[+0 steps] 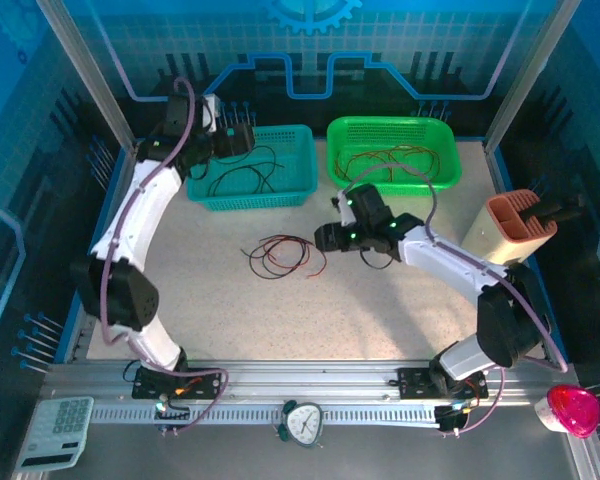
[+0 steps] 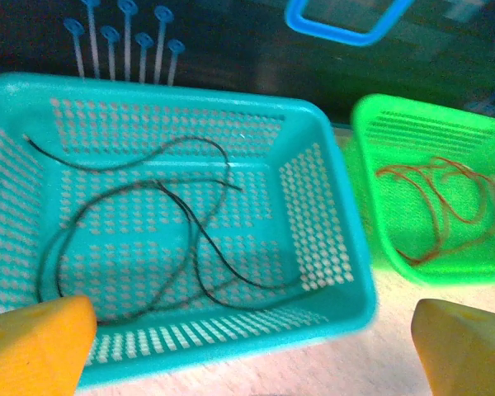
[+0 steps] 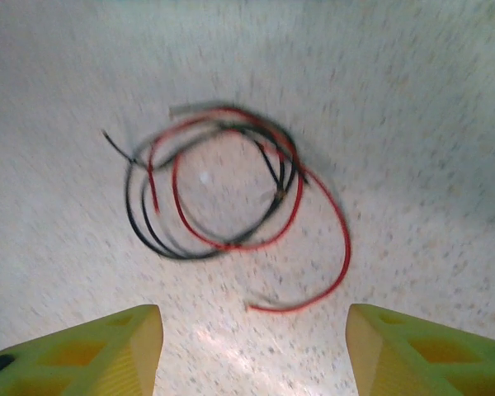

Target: Untangle the cables

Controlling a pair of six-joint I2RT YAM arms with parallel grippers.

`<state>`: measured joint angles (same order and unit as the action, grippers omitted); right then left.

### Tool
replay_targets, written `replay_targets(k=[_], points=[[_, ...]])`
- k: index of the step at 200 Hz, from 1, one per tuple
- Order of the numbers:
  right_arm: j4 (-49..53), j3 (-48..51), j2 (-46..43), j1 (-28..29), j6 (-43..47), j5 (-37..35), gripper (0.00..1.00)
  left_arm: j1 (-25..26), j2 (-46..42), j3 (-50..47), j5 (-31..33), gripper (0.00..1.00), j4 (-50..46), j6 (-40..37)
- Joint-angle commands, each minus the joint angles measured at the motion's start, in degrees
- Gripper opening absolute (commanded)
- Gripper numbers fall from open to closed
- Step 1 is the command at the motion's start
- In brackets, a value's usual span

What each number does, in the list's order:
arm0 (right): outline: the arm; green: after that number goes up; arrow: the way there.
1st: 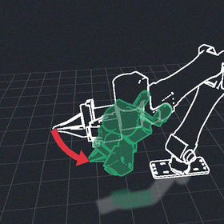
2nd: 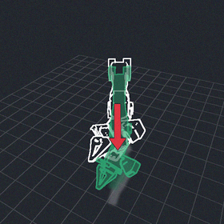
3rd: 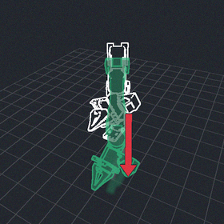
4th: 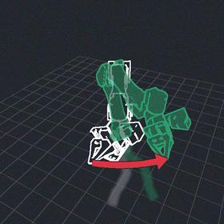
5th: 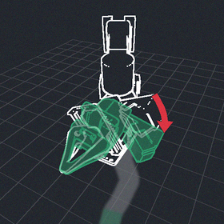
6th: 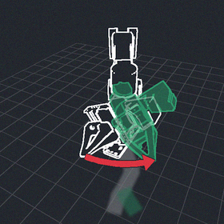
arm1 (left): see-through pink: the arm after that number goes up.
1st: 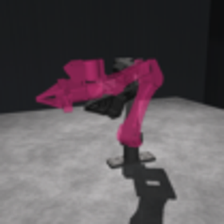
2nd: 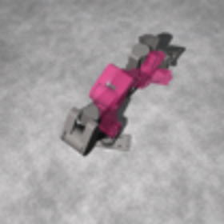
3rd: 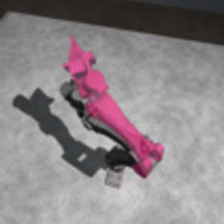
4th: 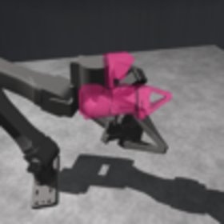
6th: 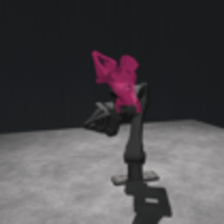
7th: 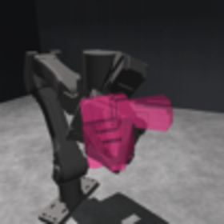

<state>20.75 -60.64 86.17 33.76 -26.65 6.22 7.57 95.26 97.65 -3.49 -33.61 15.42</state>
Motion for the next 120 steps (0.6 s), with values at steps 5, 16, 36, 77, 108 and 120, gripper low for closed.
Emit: replay_targets(k=[5, 16, 36, 77, 108, 120], points=[[2.5, 1.4, 2.3, 4.5, 5.5, -4.7, 0.61, -0.2, -6.4, -10.5, -3.7, 0.99, 6.3, 5.5], [3.2, 1.0, 3.8, 6.3, 7.9, -6.3, 0.6, -0.1, -8.7, -14.2, -3.7, 0.99, 7.3, 6.0], [4.9, -0.9, 6.7, 9.2, 13.3, -9.3, 0.59, -0.1, -11.4, -18.3, -3.0, 0.99, 7.5, 6.2], [8.1, -5.9, 13.2, 11.4, 21.3, -11.1, 0.55, -0.4, -13.3, -19.8, -2.4, 0.99, 7.1, 6.2], [8.4, -7.3, 16.1, 12.2, 24.6, -12.5, 0.53, -1.0, -13.1, -19.0, -2.6, 0.99, 6.8, 6.2], [9.0, -8.0, 17.4, 12.4, 25.5, -13.5, 0.51, -1.2, -13.0, -18.8, -2.7, 0.99, 6.6, 6.3]])
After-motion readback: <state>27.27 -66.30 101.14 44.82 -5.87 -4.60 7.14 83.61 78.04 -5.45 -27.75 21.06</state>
